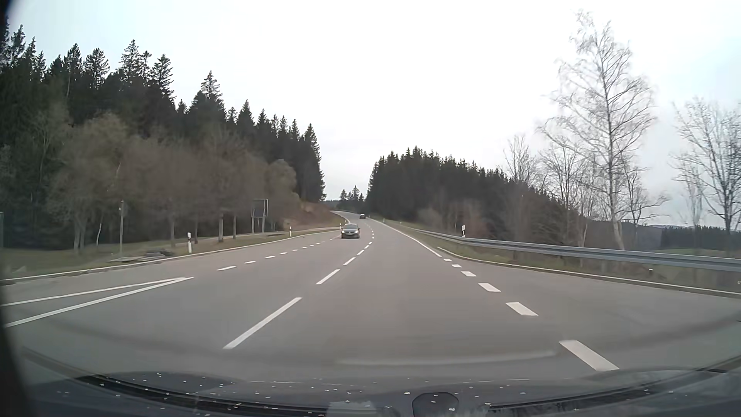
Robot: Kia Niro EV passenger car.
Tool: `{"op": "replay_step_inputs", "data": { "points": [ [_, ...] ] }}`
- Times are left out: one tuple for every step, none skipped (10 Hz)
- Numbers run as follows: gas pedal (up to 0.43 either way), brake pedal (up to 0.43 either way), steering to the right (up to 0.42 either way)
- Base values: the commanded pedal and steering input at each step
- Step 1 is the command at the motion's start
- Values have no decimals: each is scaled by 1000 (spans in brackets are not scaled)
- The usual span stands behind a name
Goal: Follow the waypoints while adhering to traffic rules and regulations
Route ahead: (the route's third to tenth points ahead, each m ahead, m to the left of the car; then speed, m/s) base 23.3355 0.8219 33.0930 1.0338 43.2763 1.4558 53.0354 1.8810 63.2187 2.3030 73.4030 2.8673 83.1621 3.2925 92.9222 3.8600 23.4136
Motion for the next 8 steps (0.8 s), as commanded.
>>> {"op": "replay_step_inputs", "data": {
  "points": [
    [0,0,-8],
    [0,0,-8],
    [8,0,-8],
    [130,0,-8],
    [220,0,-8],
    [248,0,-8],
    [248,0,-8],
    [248,0,-7]
  ]
}}
